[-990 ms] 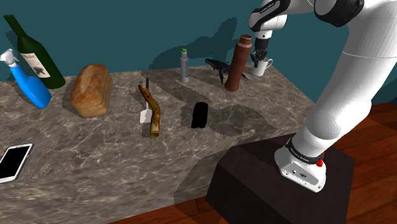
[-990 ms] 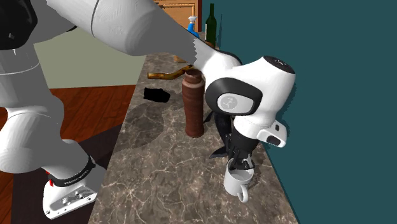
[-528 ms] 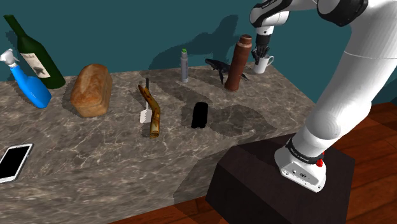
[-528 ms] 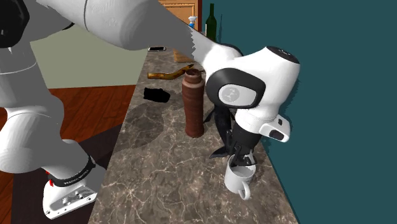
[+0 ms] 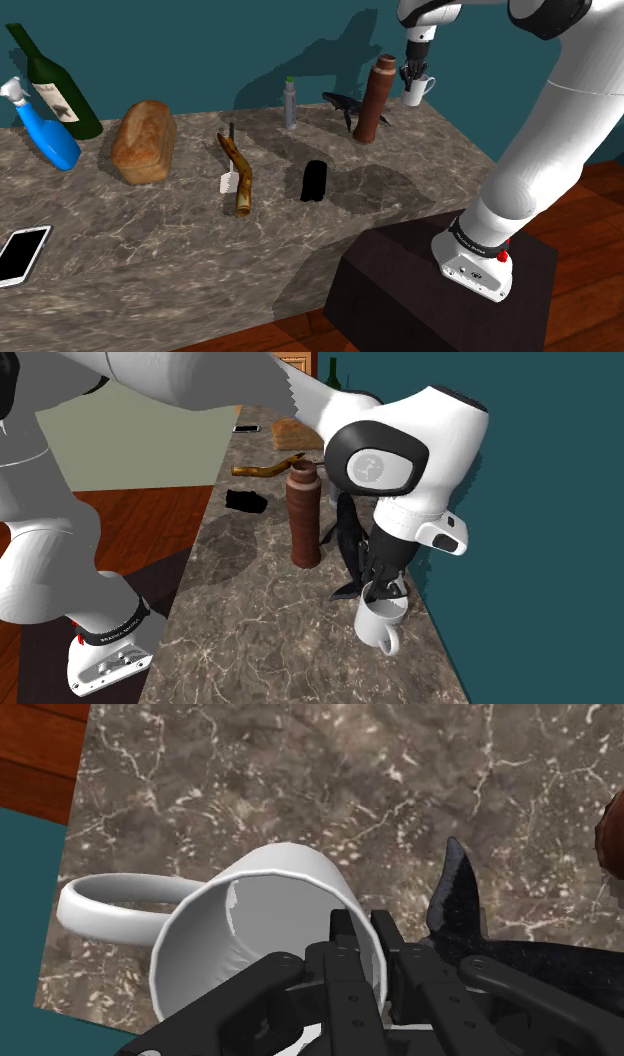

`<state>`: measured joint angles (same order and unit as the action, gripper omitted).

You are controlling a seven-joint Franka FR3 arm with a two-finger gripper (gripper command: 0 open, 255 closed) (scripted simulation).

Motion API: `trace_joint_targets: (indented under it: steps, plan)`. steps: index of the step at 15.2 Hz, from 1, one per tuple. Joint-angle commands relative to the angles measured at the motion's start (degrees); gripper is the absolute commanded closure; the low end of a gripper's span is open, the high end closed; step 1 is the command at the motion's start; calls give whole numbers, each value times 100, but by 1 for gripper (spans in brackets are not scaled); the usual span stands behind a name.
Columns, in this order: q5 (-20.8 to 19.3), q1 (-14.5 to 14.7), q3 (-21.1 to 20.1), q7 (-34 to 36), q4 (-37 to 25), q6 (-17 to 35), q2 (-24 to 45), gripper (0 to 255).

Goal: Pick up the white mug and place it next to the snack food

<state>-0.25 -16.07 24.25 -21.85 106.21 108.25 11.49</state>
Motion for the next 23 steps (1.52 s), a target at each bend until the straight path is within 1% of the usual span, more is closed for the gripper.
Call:
trace_joint_targets:
  steps: [1, 11, 20, 21, 23]
  plan:
    - [-22, 6, 5, 5, -84, -136, -54, 255]
    - [-91, 20, 20, 9, -650, -862, -228, 255]
    - [-109, 13, 31, -21, -1290, -1541, -272, 255]
    - [-109, 13, 31, -21, -1301, -1552, -273, 255]
    - [-146, 187, -81, 266, -1120, -1535, -433, 255]
